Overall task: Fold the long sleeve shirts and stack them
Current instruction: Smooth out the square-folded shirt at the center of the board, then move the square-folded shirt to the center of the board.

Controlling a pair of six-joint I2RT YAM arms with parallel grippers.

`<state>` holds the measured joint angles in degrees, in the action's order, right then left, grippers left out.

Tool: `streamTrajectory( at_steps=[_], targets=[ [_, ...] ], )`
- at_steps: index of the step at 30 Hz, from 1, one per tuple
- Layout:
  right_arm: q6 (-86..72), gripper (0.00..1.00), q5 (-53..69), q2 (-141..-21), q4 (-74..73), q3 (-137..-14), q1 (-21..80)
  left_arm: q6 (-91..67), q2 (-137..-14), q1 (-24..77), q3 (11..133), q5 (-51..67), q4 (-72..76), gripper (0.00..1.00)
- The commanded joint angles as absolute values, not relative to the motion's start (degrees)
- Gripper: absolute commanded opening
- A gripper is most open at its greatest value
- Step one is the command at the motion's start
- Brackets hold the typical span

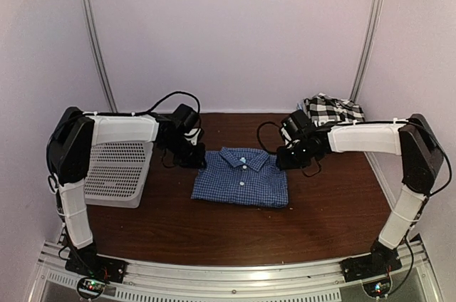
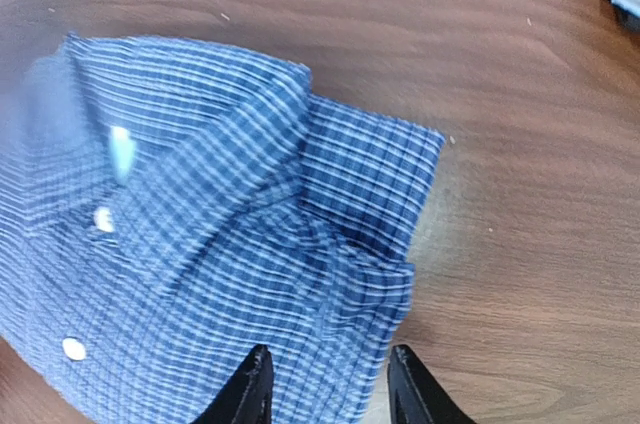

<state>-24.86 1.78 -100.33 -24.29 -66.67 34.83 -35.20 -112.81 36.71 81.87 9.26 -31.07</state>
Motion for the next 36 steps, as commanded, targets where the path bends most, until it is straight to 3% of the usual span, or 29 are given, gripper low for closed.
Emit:
streamTrajectory(
  at_steps=[1, 3, 17, 29, 36],
  targets=[
    [-26.51, 0.39, -0.45, -98.61, -24.69, -69.73, 38.10, -34.62, -110.65, 37.53, 83.43, 13.07, -26.95, 0.18],
    [-26.82, 0.37, 1.45, -99.71, -22.61, -69.93, 38.73, -34.95, -111.49, 37.89, 83.39, 14.82, -25.91, 0.15],
    [-26.86, 0.33, 4.58, -110.96, -15.90, -67.95, 33.33, -33.08, -119.05, 34.02, 80.78, 13.21, -23.89, 0.15],
    [-26.32, 0.40, 4.48, -102.09, -17.57, -66.89, 33.33, -35.61, -107.32, 32.95, 70.54, 16.29, -22.43, 0.42],
    [-26.20, 0.45, 2.90, -98.05, -17.94, -65.55, 33.38, -37.57, -101.90, 34.18, 61.90, 20.58, -19.69, 0.46]
  ],
)
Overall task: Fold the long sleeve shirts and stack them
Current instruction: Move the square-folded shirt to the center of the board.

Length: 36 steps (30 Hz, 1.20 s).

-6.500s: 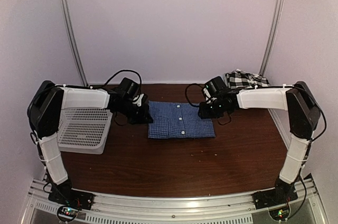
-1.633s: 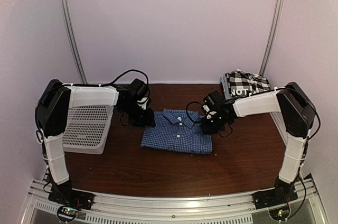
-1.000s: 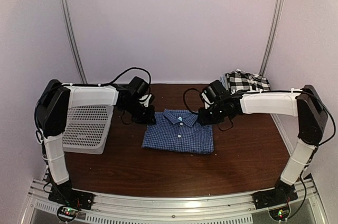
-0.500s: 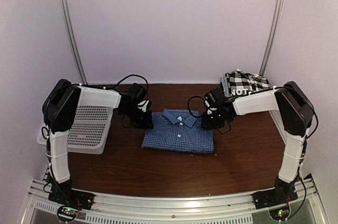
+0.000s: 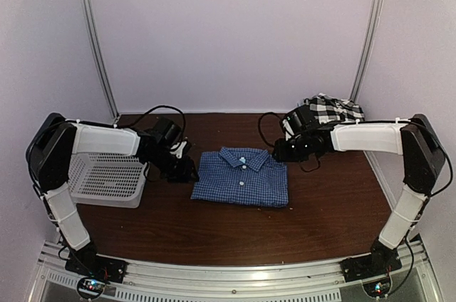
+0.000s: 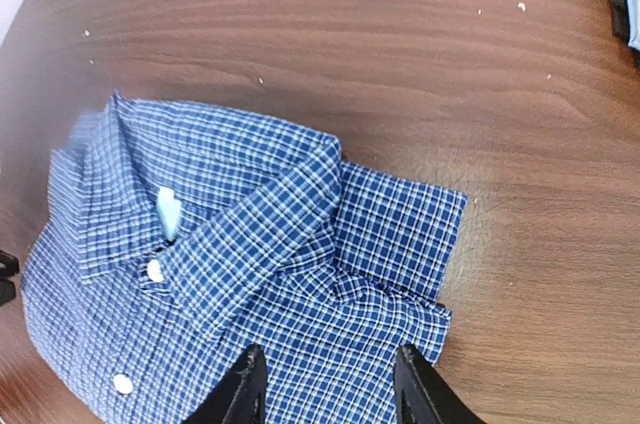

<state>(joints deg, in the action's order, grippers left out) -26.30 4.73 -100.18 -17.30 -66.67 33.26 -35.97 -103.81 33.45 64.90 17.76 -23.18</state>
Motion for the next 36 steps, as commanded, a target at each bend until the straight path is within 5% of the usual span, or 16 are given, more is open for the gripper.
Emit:
streamTrajectory(
  at_steps=[1, 13, 21, 36],
  targets=[
    [-26.07, 0.45, 2.82, -97.92, -18.07, -65.61, 33.37, -37.92, -101.81, 34.45, 60.94, 20.59, -19.48, 0.45],
    [-25.92, 0.46, 2.79, -97.20, -17.86, -64.73, 33.38, -43.43, -101.06, 37.10, 54.23, 22.49, -13.42, 0.40],
    [-25.64, 0.45, 1.69, -97.36, -17.64, -65.33, 33.33, -46.04, -100.02, 37.62, 52.53, 22.24, -13.13, 0.00],
    [-23.74, 0.46, 0.26, -102.94, -19.15, -72.60, 31.77, -45.07, -84.48, 37.62, 42.63, 14.49, -28.68, 0.00]
  ],
)
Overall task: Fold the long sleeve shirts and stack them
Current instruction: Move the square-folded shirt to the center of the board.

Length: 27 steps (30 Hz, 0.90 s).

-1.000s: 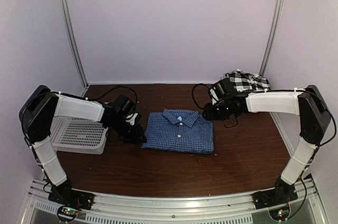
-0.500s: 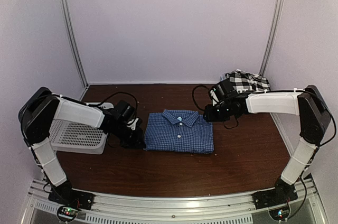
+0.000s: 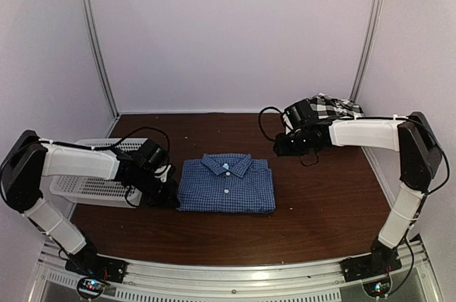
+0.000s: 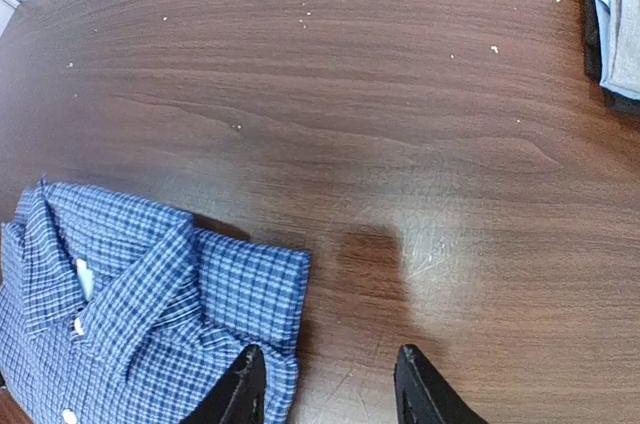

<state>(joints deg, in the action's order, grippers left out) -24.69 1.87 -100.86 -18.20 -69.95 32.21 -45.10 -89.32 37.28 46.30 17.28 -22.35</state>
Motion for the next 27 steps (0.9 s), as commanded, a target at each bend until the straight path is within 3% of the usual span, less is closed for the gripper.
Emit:
streamTrajectory(
  at_steps=[1, 9, 11, 14, 17, 21, 27],
  targets=[
    [-23.65, 0.46, 0.26, -103.48, -19.22, -73.01, 31.73, -45.44, -83.19, 37.62, 41.69, 14.16, -29.45, 0.00],
    [-22.92, 0.46, -1.22, -107.45, -20.26, -76.25, 31.45, -46.86, -77.25, 37.62, 40.35, 10.28, -33.83, 0.00],
    [-22.79, 0.46, -1.80, -108.47, -20.77, -77.04, 30.96, -46.74, -76.75, 37.62, 41.29, 9.77, -34.08, 0.13],
    [-22.50, 0.46, -2.70, -109.66, -21.45, -78.37, 29.77, -45.51, -75.07, 37.62, 44.20, 9.30, -34.53, 0.39],
    [-21.96, 0.46, -4.40, -110.73, -22.49, -80.08, 28.44, -42.82, -74.15, 37.98, 47.57, 10.47, -34.54, 0.51],
    [-21.12, 0.46, -7.07, -113.10, -25.13, -83.35, 25.80, -40.38, -74.72, 39.07, 52.31, 11.21, -34.49, 0.59],
    [-20.32, 0.46, -8.83, -116.06, -26.77, -87.01, 22.31, -38.37, -76.78, 39.11, 55.36, 10.57, -33.41, 0.62]
  ],
)
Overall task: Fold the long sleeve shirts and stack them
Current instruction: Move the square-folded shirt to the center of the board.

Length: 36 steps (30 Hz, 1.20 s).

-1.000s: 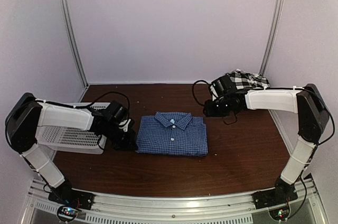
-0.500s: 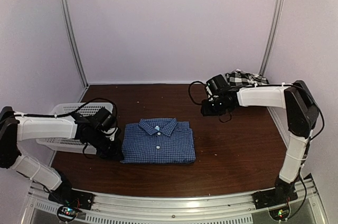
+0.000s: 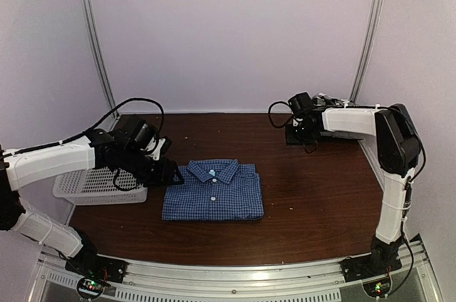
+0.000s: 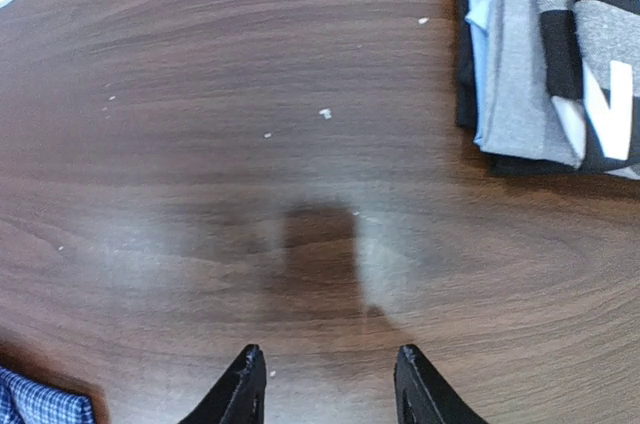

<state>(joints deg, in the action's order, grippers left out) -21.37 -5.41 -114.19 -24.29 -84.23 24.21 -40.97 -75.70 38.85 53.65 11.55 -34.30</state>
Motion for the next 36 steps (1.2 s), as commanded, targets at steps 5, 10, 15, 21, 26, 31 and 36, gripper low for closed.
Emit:
streamTrajectory(
  at_steps=[5, 10, 15, 21, 26, 31, 36],
  targets=[
    [-19.45, 0.46, -10.57, -117.47, -27.60, -88.62, 20.68, -38.95, -76.99, 39.11, 53.86, 10.76, -30.72, 0.63],
    [-18.70, 0.45, -13.98, -121.49, -27.97, -92.34, 19.01, -38.11, -77.27, 39.11, 55.49, 10.38, -29.45, 0.63],
    [-18.11, 0.43, -20.97, -125.22, -27.18, -96.69, 18.40, -36.90, -78.75, 39.11, 57.96, 10.80, -28.27, 0.63],
    [-17.79, 0.42, -22.56, -129.89, -28.48, -102.51, 17.11, -35.66, -80.30, 39.11, 60.03, 11.38, -27.68, 0.63],
    [-18.72, 0.40, -21.31, -133.68, -30.93, -107.10, 16.31, -35.35, -81.33, 39.11, 61.26, 12.00, -26.99, 0.62],
    [-19.51, 0.38, -20.18, -134.56, -30.73, -107.08, 16.09, -35.16, -82.09, 39.11, 61.70, 12.49, -26.42, 0.62],
    [-19.81, 0.36, -20.64, -135.53, -31.11, -107.45, 15.58, -35.15, -82.47, 39.11, 61.70, 12.99, -26.15, 0.62]
  ],
)
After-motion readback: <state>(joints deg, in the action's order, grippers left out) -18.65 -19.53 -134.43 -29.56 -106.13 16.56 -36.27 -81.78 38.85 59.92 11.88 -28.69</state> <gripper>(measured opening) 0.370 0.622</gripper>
